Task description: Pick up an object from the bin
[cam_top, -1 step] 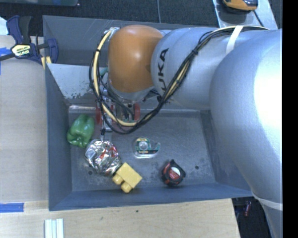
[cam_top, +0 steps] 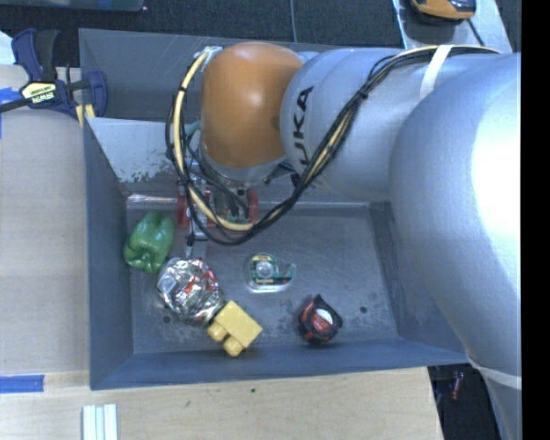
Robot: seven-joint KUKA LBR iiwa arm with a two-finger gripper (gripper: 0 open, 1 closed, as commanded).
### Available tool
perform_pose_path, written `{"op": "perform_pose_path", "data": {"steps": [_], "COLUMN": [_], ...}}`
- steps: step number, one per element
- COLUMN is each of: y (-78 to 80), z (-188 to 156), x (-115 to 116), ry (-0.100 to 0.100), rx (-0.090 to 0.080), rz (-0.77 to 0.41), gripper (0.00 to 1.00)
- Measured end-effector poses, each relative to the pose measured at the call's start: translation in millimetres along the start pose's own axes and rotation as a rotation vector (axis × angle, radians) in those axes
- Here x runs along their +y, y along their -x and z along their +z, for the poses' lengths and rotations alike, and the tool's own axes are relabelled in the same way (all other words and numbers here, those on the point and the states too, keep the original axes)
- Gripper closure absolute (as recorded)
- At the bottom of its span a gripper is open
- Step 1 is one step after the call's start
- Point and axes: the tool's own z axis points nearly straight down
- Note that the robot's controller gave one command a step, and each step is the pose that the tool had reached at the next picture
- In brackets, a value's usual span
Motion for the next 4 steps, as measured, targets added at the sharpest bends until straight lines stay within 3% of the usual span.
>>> {"op": "perform_pose_path", "data": {"steps": [1,2,3,4], "y": [-4.6,-31.1,-10.3,-4.2], "z": [63.9,71.0,76.5,70.4], "x": [45.2,11.9,52.8,52.0], "ry": [0.000,0.001,0.006,0.000], "rx": [-0.004,-0.010,-0.008,-0.012], "rz": [-0.076,-0.137,-0.095,-0.126], "gripper": [0.00,0.00,0.00,0.00]}}
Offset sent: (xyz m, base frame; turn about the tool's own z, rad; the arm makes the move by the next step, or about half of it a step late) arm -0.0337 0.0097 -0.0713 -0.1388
